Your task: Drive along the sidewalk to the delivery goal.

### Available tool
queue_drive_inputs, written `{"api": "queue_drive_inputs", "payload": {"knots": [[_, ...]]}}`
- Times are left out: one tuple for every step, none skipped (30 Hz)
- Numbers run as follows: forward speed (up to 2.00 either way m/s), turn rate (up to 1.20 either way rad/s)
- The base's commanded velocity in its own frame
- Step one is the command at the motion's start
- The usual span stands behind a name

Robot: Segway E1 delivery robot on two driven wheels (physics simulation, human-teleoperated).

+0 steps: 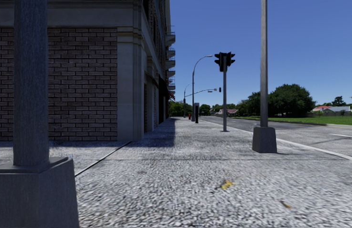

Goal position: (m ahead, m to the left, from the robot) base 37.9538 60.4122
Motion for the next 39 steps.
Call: {"api": "queue_drive_inputs", "payload": {"knots": [[1.65, 0.0], [1.65, 0.0], [1.65, 0.0], [1.65, 0.0], [1.65, 0.0], [1.65, 0.0], [1.65, 0.0], [1.65, 0.0], [1.65, 0.0], [1.66, 0.0], [1.66, 0.0], [1.66, 0.0], [1.66, 0.0], [1.66, 0.0], [1.66, 0.0], [1.66, 0.0], [1.66, 0.0], [1.66, 0.0], [1.66, 0.0], [1.66, 0.0], [1.66, 0.0], [1.66, 0.0], [1.66, 0.0], [1.66, 0.0], [1.66, 0.0], [1.66, 0.0], [1.66, 0.0], [1.66, 0.0], [1.66, 0.0], [1.66, 0.0], [1.66, 0.0], [1.66, 0.0], [1.66, 0.0], [1.66, 0.0], [1.66, 0.0], [2.0, 0.0], [2.0, 0.0], [2.0, 0.0], [2.0, 0.0]]}}
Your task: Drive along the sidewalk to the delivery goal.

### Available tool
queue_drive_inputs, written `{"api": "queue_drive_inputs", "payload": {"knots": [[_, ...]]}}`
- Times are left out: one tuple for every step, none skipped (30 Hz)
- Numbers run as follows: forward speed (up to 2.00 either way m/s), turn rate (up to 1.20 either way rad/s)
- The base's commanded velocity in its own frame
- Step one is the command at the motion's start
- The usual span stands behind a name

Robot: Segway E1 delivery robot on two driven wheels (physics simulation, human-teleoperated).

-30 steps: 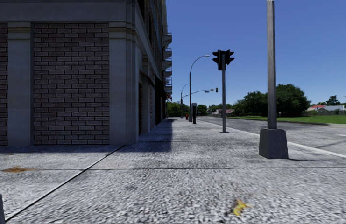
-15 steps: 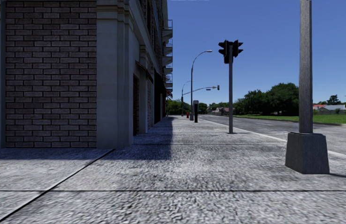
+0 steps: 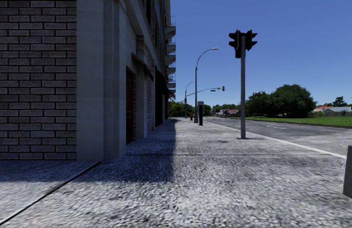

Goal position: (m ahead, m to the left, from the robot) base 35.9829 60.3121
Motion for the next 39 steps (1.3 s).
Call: {"api": "queue_drive_inputs", "payload": {"knots": [[2.0, 0.0], [2.0, 0.0], [2.0, 0.0], [2.0, 0.0], [2.0, 0.0], [2.0, 0.0], [2.0, 0.0], [2.0, 0.0], [2.0, 0.0], [2.0, 0.0], [2.0, 0.0], [2.0, 0.0], [2.0, 0.0], [2.0, 0.0], [2.0, -0.01], [2.0, -0.03], [2.0, -0.05], [2.0, -0.05], [2.0, -0.07], [2.0, -0.09], [2.0, -0.16], [2.0, -0.16], [2.0, -0.22], [2.0, -0.23], [2.0, -0.23], [2.0, -0.23], [2.0, -0.23], [2.0, -0.06], [2.0, 0.0], [2.0, 0.0], [2.0, 0.0], [2.0, 0.0], [2.0, 0.0], [2.0, 0.0], [2.0, 0.0], [2.0, 0.0], [2.0, 0.0], [2.0, 0.0], [2.0, 0.0]]}}
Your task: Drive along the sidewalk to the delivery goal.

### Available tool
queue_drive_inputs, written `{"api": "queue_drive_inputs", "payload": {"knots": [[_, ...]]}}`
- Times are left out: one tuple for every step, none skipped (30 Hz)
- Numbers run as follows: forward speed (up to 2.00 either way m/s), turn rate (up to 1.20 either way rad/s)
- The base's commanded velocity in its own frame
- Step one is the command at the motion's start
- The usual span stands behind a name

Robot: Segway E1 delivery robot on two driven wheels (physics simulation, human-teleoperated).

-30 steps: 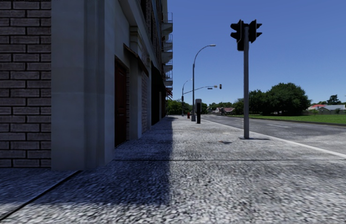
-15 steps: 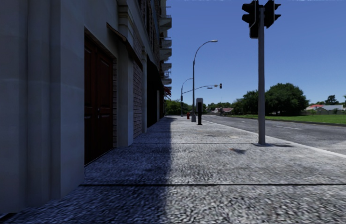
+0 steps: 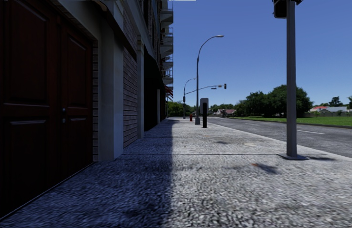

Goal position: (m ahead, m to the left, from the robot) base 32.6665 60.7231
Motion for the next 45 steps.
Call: {"api": "queue_drive_inputs", "payload": {"knots": [[2.0, 0.0], [2.0, 0.0], [2.0, 0.0], [2.0, 0.0], [2.0, 0.0], [2.0, 0.0], [2.0, 0.0], [2.0, 0.0], [2.0, 0.0], [2.0, 0.0], [2.0, 0.0], [2.0, 0.0], [2.0, 0.0], [2.0, 0.0], [2.0, 0.0], [2.0, 0.0], [2.0, 0.0], [2.0, 0.0], [2.0, 0.0], [2.0, 0.0], [2.0, 0.0], [2.0, 0.0], [2.0, 0.0], [2.0, 0.0], [2.0, 0.0], [2.0, 0.0], [2.0, 0.0], [2.0, 0.0], [2.0, 0.0], [2.0, 0.0], [2.0, 0.0], [2.0, 0.0], [2.0, 0.0], [2.0, 0.0], [2.0, 0.0], [2.0, 0.01], [2.0, 0.06], [2.0, 0.06], [2.0, 0.12], [2.0, 0.15], [2.0, 0.2], [2.0, 0.2], [2.0, 0.24], [2.0, 0.25], [2.0, 0.0]]}}
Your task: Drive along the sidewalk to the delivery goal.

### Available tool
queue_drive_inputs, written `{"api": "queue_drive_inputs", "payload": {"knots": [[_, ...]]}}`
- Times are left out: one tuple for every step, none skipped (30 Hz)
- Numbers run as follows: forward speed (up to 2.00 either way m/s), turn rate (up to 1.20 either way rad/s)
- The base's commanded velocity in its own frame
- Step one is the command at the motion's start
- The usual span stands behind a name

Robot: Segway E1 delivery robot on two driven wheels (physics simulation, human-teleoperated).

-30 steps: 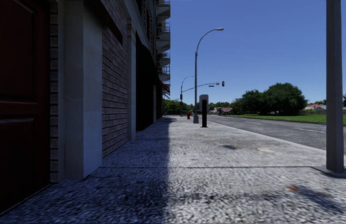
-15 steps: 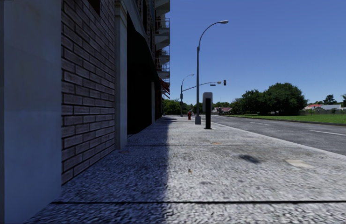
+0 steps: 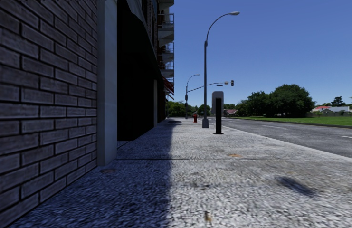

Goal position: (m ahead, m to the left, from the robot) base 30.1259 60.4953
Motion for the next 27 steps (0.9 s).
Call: {"api": "queue_drive_inputs", "payload": {"knots": [[2.0, 0.0], [2.0, 0.0], [2.0, 0.0], [2.0, 0.0], [2.0, 0.0], [2.0, 0.0], [2.0, 0.0], [2.0, 0.0], [2.0, 0.0], [2.0, 0.0], [2.0, 0.0], [2.0, 0.0], [2.0, 0.0], [2.0, 0.0], [2.0, 0.0], [2.0, 0.0], [2.0, 0.0], [2.0, 0.0], [2.0, 0.0], [2.0, 0.0], [2.0, 0.0], [2.0, 0.0], [2.0, 0.0], [2.0, 0.0], [2.0, 0.0], [2.0, 0.0], [2.0, 0.0]]}}
